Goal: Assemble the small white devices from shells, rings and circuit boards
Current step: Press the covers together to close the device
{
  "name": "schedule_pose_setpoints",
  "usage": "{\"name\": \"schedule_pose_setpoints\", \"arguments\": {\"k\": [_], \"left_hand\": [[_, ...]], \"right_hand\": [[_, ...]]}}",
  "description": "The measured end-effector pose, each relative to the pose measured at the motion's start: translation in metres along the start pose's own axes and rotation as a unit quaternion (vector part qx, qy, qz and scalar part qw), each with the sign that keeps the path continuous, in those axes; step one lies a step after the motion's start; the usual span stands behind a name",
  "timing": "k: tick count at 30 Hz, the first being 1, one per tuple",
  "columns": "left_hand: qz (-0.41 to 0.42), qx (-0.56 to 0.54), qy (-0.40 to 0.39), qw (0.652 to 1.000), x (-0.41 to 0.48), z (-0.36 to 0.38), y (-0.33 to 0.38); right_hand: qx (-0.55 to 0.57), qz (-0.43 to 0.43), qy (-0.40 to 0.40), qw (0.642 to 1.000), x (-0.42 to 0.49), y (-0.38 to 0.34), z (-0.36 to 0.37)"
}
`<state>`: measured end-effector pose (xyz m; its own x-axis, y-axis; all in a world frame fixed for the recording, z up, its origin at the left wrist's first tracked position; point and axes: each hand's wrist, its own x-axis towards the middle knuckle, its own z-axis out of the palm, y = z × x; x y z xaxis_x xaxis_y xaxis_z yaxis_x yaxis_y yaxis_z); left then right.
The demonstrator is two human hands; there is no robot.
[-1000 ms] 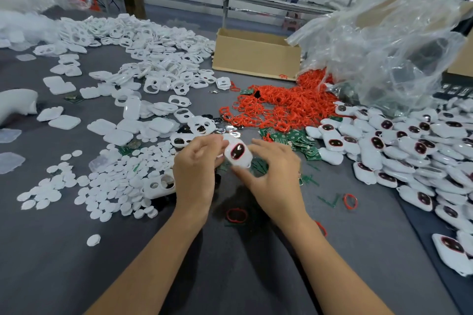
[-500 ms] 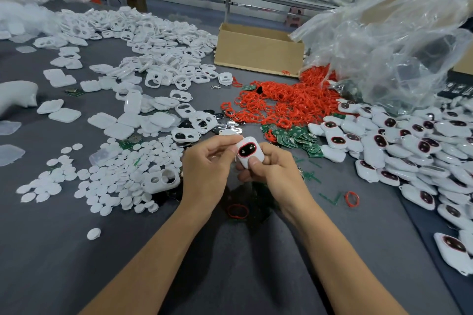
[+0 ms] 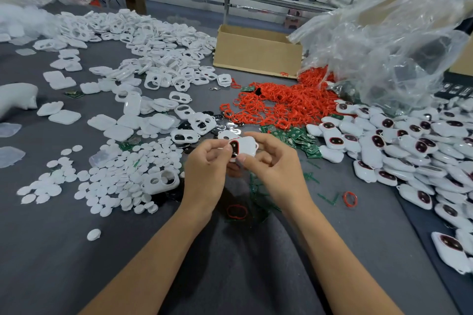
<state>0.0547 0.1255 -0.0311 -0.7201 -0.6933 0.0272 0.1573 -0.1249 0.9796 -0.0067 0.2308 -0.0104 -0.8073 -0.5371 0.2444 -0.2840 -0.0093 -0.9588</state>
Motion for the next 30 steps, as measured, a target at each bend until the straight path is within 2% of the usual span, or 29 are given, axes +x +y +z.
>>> {"name": "schedule_pose_setpoints", "arguments": {"k": [4, 7, 9, 12, 16, 20, 23, 24, 27, 30], "left_hand": [[-0.026, 0.011, -0.032, 0.999, -0.003, 0.0, 0.001], [0.022, 0.041, 0.017, 0.999, -0.003, 0.001, 0.003], [0.057, 0.021, 0.057, 0.997, -0.003, 0.001, 0.005], [0.063, -0.012, 0.095, 0.993, 0.0, -0.001, 0.007], [0.071, -0.03, 0.099, 0.992, -0.001, -0.001, 0.007], [0.074, -0.022, 0.106, 0.991, 0.0, -0.001, 0.008], [0.071, -0.029, 0.107, 0.991, 0.0, -0.001, 0.009], [0.07, -0.03, 0.107, 0.991, 0.0, -0.001, 0.009], [0.068, -0.018, 0.108, 0.992, -0.001, -0.001, 0.009], [0.059, -0.028, 0.104, 0.992, 0.0, 0.0, 0.009]], "right_hand": [[0.037, 0.003, -0.026, 0.999, 0.0, -0.001, 0.001], [0.015, -0.005, -0.012, 1.0, 0.001, 0.002, 0.0], [-0.076, -0.018, 0.014, 0.997, 0.0, 0.005, 0.0], [-0.269, -0.032, 0.029, 0.962, -0.002, 0.009, 0.004], [-0.253, -0.085, 0.078, 0.96, 0.0, 0.006, 0.006], [-0.406, -0.094, 0.017, 0.909, -0.002, 0.01, 0.007], [-0.385, -0.142, 0.105, 0.906, 0.0, 0.004, 0.004], [-0.397, -0.166, 0.116, 0.895, -0.001, 0.002, 0.004], [-0.438, -0.228, 0.068, 0.867, -0.005, 0.004, 0.01], [-0.427, -0.216, 0.125, 0.869, -0.005, 0.003, 0.009]]}}
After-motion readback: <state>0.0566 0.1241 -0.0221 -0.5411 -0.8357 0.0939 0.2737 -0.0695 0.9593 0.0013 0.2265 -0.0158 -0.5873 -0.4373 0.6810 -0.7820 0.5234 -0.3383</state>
